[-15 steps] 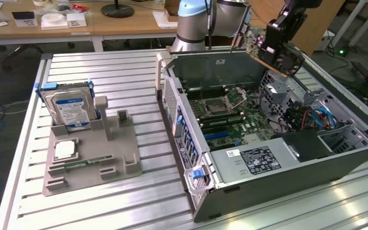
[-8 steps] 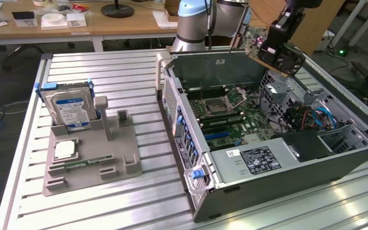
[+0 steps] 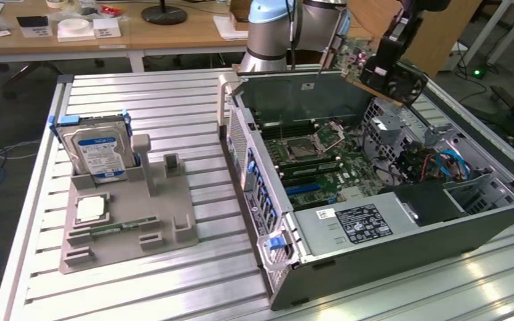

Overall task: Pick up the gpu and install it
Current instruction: 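Insert the gpu into the slot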

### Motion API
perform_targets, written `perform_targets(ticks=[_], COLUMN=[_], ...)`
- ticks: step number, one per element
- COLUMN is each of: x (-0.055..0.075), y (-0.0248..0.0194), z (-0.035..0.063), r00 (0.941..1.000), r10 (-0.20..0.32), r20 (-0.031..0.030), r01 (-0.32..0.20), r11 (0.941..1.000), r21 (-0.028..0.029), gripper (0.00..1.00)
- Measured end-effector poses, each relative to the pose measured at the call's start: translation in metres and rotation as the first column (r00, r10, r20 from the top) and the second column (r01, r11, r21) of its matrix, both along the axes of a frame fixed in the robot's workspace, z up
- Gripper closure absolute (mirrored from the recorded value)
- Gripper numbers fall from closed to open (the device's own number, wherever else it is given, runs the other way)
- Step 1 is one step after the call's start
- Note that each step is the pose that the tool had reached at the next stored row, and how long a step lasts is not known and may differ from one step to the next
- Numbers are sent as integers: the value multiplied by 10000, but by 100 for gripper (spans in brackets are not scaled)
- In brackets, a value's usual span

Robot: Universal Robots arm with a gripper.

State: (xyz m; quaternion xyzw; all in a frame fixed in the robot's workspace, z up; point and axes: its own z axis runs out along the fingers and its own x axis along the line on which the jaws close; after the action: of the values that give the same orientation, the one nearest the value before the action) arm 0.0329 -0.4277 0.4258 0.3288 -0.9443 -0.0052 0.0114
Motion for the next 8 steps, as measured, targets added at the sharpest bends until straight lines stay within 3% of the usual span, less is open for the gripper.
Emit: perform_targets(ticks=[8], x=[0], y=[0], z=[0], r00=[9966], r10=[826], r20=[0], r01=[-826], r11=[9966], r21=[1], gripper=[72])
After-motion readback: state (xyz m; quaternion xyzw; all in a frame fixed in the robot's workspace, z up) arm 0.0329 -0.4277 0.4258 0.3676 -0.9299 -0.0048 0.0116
